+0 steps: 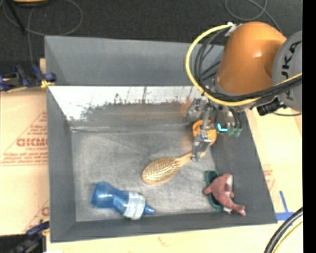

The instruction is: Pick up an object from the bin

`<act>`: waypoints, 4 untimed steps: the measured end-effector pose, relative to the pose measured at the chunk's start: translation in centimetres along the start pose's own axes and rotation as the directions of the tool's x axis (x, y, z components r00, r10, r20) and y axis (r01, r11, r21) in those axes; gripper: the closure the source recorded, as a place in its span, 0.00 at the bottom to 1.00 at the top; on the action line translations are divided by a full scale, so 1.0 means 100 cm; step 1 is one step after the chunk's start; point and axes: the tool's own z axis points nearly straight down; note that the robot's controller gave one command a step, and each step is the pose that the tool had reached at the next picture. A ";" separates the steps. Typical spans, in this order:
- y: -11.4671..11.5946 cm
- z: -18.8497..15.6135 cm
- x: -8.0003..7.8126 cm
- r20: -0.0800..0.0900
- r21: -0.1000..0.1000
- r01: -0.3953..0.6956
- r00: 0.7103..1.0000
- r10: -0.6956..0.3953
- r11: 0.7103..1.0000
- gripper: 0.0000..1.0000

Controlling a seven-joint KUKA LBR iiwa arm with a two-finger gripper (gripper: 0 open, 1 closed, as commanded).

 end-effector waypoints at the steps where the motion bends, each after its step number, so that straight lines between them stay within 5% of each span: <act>1: 0.000 -0.004 -0.001 0.008 0.000 0.000 1.000 0.000 1.000 0.00; 2: 0.009 0.044 0.000 0.014 0.004 0.041 0.999 -0.041 0.999 0.00; 3: 0.008 0.105 -0.017 0.011 0.005 0.173 0.985 -0.173 0.985 0.00; 4: 0.033 0.158 -0.027 0.002 0.004 0.302 0.953 -0.302 0.953 1.00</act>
Offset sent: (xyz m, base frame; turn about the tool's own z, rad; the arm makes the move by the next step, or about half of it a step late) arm -0.0097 0.0362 -0.1562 -0.1351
